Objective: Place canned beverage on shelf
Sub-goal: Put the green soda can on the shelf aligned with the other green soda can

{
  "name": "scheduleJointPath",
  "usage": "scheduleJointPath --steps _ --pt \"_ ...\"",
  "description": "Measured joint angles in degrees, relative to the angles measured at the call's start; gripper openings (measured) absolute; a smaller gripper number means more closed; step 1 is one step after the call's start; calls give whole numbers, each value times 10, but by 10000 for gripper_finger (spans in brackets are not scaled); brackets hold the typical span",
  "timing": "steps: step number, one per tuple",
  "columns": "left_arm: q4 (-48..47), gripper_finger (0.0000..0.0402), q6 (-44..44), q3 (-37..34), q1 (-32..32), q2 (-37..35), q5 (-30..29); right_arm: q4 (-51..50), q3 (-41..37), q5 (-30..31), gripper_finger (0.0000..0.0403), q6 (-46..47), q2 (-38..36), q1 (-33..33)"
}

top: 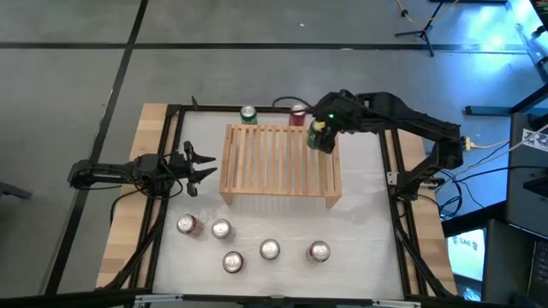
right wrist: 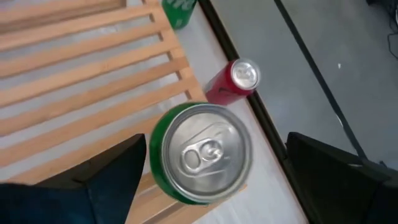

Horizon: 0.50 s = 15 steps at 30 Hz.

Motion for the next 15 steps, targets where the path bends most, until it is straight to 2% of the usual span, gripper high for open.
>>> scheduleJointPath --steps 8,15 --pt "23 151 0 0 0 0 0 -39 67 0 382 2 -5 0" --pt "126 151 -3 0 0 0 -14 -55 77 10 382 20 -45 29"
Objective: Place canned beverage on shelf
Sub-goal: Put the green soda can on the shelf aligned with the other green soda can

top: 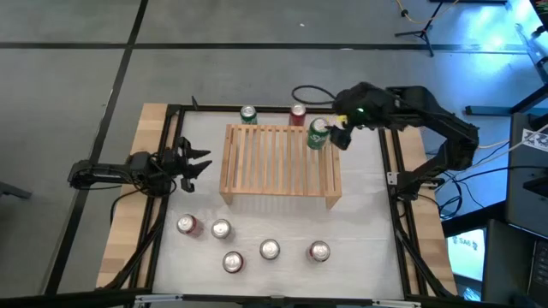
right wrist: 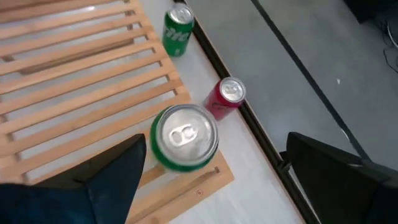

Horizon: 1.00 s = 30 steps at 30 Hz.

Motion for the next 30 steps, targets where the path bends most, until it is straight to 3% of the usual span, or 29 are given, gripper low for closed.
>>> scheduleJointPath --steps 9,18,22,25,30 --pt "3 151 -15 72 0 46 -59 4 -74 107 382 69 -81 122" --pt "-11 151 -15 222 38 238 -119 54 -246 181 382 149 -157 211" --pt "-81 151 -20 325 82 333 -120 89 -322 201 382 169 -186 239" --pt "-148 151 -31 405 122 404 -105 109 -372 214 382 194 -207 258" --pt "-229 151 -42 529 199 513 10 117 -445 222 382 256 -237 291"
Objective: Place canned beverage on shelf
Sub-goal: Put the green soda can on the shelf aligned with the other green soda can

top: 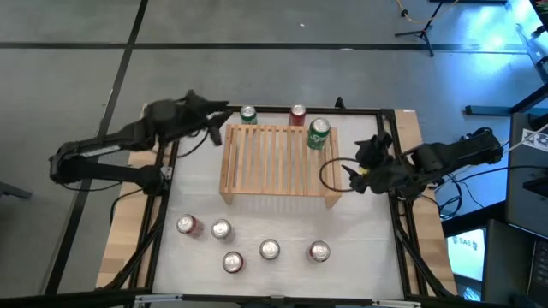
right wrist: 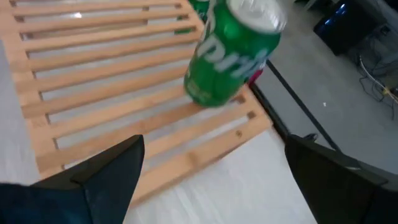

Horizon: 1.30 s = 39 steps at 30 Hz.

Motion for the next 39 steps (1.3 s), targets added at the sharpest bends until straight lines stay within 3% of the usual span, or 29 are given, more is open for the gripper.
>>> scheduleJointPath --steps 7,17,27,39 --pt "-44 151 -4 118 95 142 155 29 -70 3 382 67 -15 44" --pt "-36 151 0 186 199 271 287 96 -107 -6 382 72 -14 63" --pt "-27 151 2 187 250 320 298 97 -107 -7 382 72 -14 63" --pt "-35 151 77 187 253 328 305 98 -107 -7 382 72 -14 63"
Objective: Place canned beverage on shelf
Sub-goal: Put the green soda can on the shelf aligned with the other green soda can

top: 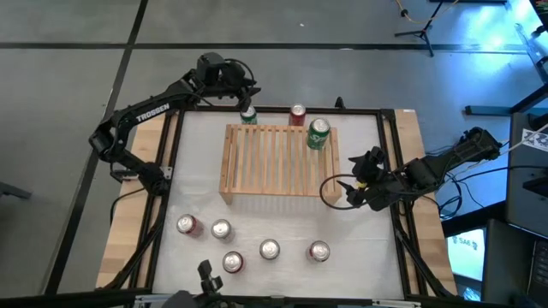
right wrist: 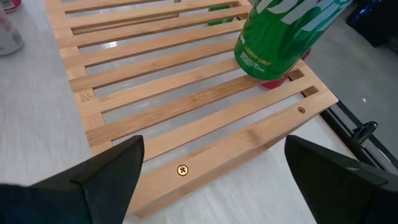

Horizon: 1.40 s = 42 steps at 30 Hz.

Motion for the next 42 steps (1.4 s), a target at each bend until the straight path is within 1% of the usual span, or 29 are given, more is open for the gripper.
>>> scheduleJointPath --steps 7,9,14,18,22,28,32,38,42 --pt "-25 152 1 0 0 0 0 1 0 -1 382 0 0 0" --pt "-32 160 1 0 1 0 0 2 0 -1 382 0 0 0" --pt "-39 207 2 0 9 0 11 11 0 -1 382 0 0 0" --pt "-39 250 33 0 17 0 11 23 0 -1 382 0 0 0" --pt "-39 290 44 0 31 0 10 28 0 -1 382 0 0 0" --pt "-39 337 24 0 64 0 10 30 0 -1 382 0 0 0" --pt "-25 348 -3 0 83 10 8 30 0 -1 382 0 0 0" --pt "-23 350 25 0 93 39 1 30 0 -1 382 0 0 0" --pt "-32 350 25 7 93 57 33 30 0 -1 382 0 0 0"
